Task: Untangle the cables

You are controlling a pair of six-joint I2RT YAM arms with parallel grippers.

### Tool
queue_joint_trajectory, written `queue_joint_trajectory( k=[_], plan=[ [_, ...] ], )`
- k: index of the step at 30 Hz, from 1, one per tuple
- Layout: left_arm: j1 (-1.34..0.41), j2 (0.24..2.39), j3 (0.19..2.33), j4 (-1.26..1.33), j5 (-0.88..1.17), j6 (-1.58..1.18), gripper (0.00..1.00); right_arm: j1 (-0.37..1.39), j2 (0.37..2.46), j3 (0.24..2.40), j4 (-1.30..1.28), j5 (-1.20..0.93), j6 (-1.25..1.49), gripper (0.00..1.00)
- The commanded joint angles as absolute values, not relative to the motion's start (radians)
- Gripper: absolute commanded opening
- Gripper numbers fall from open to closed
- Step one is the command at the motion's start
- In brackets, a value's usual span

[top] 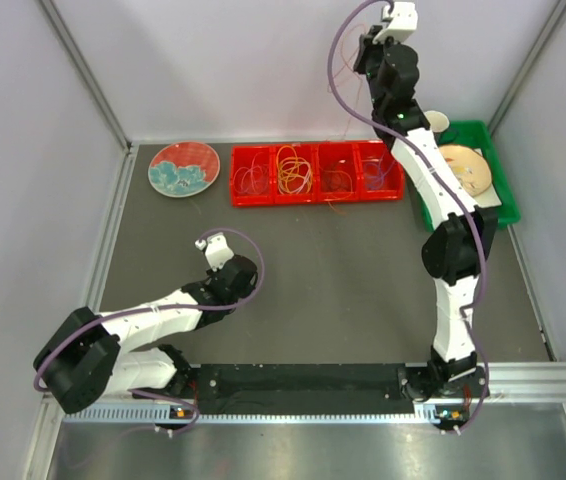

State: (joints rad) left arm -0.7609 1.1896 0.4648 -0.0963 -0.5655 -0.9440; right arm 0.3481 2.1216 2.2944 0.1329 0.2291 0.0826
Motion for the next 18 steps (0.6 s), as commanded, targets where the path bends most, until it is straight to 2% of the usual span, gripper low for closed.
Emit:
queue_joint_trajectory(
  k=[1,6,9,18],
  plan=[
    [-0.758,1.198,0.462,-0.057,-0.584,-0.953,0.0,0.342,1.979,2.126,0.206,0.242,0.13,0.0],
    [-0.758,1.198,0.463,-0.058,-0.586,-0.953,0.0,0.342,1.864,1.845,0.288,0.247,0.15,0.0],
    [-0.756,1.193,0.462,-0.057,-0.586,-0.951,0.0,0.342,1.819,1.749,0.308,0.264,0.144,0.0],
    [-0.756,1.19,0.46,-0.06,-0.584,-0.951,0.0,0.341,1.824,1.66,0.252,0.25,0.172,0.0]
  ],
)
